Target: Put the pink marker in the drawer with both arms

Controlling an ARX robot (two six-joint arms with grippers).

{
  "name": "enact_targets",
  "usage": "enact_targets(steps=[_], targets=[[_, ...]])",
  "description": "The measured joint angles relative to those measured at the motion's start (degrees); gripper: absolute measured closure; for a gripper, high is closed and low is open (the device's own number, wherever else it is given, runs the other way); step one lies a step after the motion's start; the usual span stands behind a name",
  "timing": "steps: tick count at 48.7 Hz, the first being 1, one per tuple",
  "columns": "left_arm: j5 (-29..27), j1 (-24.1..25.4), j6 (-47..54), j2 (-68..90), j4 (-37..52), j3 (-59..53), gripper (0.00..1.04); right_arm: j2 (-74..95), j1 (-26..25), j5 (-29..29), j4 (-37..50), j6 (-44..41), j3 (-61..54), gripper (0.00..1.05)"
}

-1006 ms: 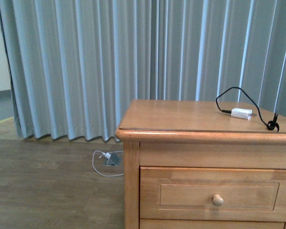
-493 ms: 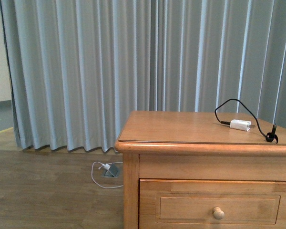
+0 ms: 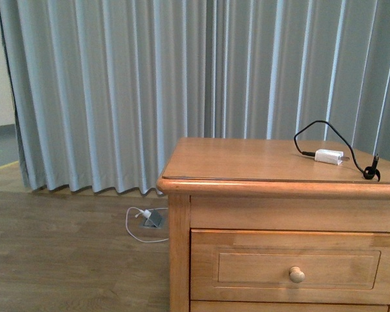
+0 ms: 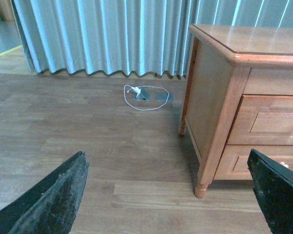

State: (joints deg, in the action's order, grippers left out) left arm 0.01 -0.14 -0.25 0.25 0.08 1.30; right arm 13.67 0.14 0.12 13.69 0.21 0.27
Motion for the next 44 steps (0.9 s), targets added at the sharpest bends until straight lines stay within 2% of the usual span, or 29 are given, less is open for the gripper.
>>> enact_targets(steps=[10, 15, 27, 40, 44], targets=[[0.0, 0.0, 0.0, 0.0, -0.04, 0.0, 0.06, -3.5, -0.02, -0.02, -3.34, 0.0, 0.0, 1.03], [-0.07, 0.0, 0.0, 0.0, -0.04, 0.0, 0.06, -11.37, -0.02, -0.07, -13.07, 0.0, 0.04, 1.03], [-0.02, 0.0, 0.0, 0.0, -0.04, 0.0, 0.06, -13.42, 0.0, -0.02, -13.62, -0.09, 0.04, 1.01], [-0.02, 0.0, 0.0, 0.0, -0.04, 0.0, 0.06, -13.42, 0.0, -0.04, -13.62, -0.07, 0.04, 0.34], [-0.02, 0.0, 0.0, 0.0, -0.04, 0.0, 0.06, -13.42, -0.02, -0.04, -13.62, -0.04, 0.04, 0.18]])
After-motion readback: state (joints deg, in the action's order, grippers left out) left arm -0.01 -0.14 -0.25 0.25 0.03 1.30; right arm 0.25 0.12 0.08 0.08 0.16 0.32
